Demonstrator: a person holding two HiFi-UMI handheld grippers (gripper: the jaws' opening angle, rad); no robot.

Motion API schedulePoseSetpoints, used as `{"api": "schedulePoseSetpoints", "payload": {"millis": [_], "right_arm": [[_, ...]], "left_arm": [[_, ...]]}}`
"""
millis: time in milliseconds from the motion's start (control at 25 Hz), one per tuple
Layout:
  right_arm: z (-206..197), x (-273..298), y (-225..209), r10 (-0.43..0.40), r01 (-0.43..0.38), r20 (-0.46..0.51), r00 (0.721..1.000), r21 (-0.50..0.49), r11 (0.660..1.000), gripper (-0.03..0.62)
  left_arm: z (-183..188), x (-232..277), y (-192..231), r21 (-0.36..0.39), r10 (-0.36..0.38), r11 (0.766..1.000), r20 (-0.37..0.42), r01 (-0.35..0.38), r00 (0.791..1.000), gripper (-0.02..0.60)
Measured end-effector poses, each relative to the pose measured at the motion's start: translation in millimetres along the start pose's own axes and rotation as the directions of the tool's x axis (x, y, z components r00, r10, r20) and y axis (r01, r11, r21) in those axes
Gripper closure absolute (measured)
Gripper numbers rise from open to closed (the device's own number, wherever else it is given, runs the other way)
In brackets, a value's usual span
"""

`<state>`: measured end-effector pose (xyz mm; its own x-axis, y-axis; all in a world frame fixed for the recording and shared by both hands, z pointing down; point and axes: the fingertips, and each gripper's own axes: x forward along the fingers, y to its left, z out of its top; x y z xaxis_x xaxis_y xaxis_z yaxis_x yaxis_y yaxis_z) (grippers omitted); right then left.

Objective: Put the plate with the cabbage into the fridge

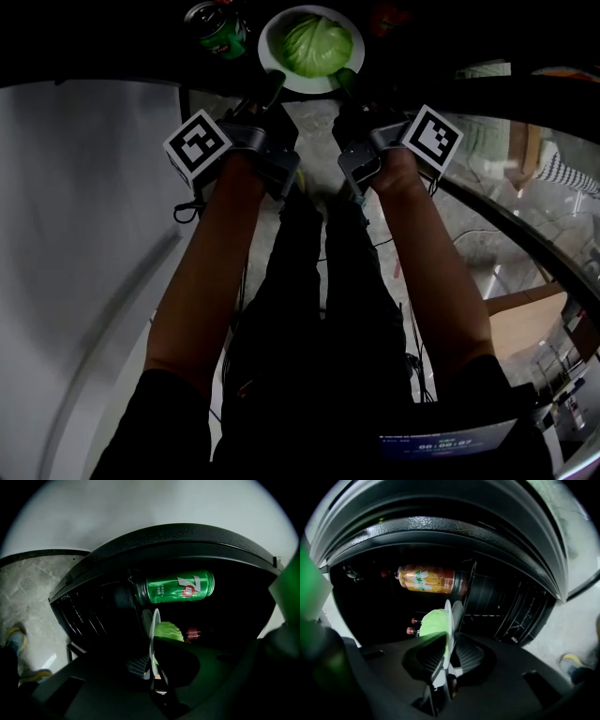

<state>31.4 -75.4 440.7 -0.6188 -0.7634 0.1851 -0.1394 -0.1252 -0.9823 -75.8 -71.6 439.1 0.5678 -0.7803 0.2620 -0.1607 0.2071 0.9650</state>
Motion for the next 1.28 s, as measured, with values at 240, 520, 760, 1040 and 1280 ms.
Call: {"api": "schedulePoseSetpoints", "payload": {"millis": [240, 520, 760, 1040, 1280], "right_arm": [[-1.4, -8.4, 0.5, 0.022, -0.022, 0.015, 1.000, 0.005, 1.000, 0.510], [2.6, -25.4, -0.6, 0.020, -0.019, 0.029, 0.999, -0.031, 0.999, 0.510], [8.1, -32.7, 12.0, -0.045, 0.060, 0.051, 0.998, -0.332, 0.941, 0.511], [-3.3, -39.4, 38.5, -0.044, 0.093, 0.086, 0.995, -0.717, 0.691, 0.513], [-19.0, -35.7, 42.1, -0.085, 0.094, 0.057, 0.995, -0.841, 0.533, 0.513]], "left_arm": [[0.6, -6.5, -5.1, -0.034, -0.042, 0.999, 0.013, 0.043, 0.999, 0.549], [4.9, -16.4, -0.8, 0.041, -0.017, 0.999, 0.011, 0.017, 1.000, 0.549], [9.7, -24.4, -12.0, 0.422, 0.097, 0.902, 0.009, -0.092, 0.995, 0.551], [3.6, -33.0, -37.1, 0.853, 0.128, 0.496, 0.115, -0.165, 0.985, 0.551], [-17.7, -30.9, -45.5, 0.958, 0.124, 0.263, 0.083, -0.113, 0.989, 0.551]]}}
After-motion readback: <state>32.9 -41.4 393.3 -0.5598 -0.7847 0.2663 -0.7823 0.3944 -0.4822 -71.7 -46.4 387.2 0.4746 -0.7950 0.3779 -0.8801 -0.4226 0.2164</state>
